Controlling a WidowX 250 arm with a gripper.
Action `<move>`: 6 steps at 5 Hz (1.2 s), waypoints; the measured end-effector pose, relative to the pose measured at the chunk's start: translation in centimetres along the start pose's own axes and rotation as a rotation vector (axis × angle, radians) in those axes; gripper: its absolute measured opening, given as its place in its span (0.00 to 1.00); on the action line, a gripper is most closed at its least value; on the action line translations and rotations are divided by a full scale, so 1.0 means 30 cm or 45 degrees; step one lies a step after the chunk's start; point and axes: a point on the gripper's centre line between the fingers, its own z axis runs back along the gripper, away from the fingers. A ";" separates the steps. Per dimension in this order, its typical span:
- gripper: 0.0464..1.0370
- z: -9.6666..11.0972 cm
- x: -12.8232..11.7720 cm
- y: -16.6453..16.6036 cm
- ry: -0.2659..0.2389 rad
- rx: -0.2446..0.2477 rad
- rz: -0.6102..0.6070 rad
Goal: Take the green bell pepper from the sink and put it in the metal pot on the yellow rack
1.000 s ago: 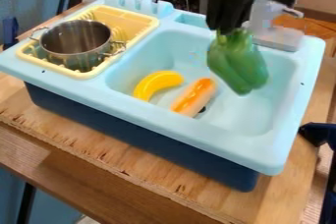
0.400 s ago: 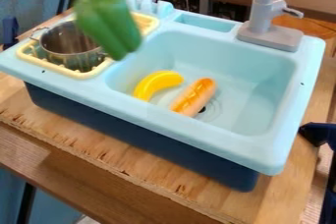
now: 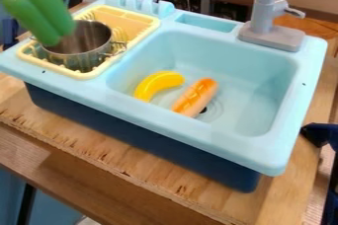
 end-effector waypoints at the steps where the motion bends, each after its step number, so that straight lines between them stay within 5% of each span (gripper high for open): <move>1: 0.02 -0.028 0.069 0.027 -0.072 -0.059 0.045; 3: 0.02 -0.131 0.227 0.075 0.000 -0.141 0.236; 6: 0.02 -0.119 0.354 0.070 0.053 -0.148 0.219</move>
